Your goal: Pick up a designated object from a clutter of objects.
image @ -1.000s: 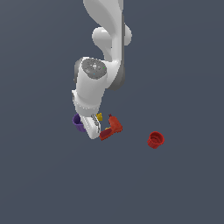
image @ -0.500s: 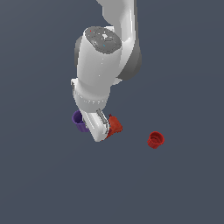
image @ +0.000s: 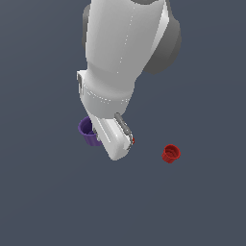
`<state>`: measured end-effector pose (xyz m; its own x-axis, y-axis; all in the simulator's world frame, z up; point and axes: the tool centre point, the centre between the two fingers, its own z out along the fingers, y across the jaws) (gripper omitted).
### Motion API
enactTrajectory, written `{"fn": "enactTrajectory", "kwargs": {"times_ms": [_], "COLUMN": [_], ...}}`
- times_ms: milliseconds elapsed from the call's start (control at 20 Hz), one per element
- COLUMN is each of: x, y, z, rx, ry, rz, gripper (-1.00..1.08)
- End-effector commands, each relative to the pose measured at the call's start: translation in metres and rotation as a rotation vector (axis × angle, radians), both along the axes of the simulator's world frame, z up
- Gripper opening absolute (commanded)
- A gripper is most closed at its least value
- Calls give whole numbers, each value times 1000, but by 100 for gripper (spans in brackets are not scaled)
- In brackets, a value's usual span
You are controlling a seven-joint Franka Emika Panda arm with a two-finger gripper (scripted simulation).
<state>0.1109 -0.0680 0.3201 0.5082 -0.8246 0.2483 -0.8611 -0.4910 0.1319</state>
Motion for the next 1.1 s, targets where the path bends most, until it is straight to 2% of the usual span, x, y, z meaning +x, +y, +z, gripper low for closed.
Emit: {"fn": "enactTrajectory", "kwargs": {"times_ms": [0,550,1050], "x": [9,40,55], "y": [5,23,31], "z": [15,64,86], "rx": [0,-3,-6], "ry": [-1,-1,-1], "rz": [0,-1,-2], "gripper": [-100,-100,-100]}}
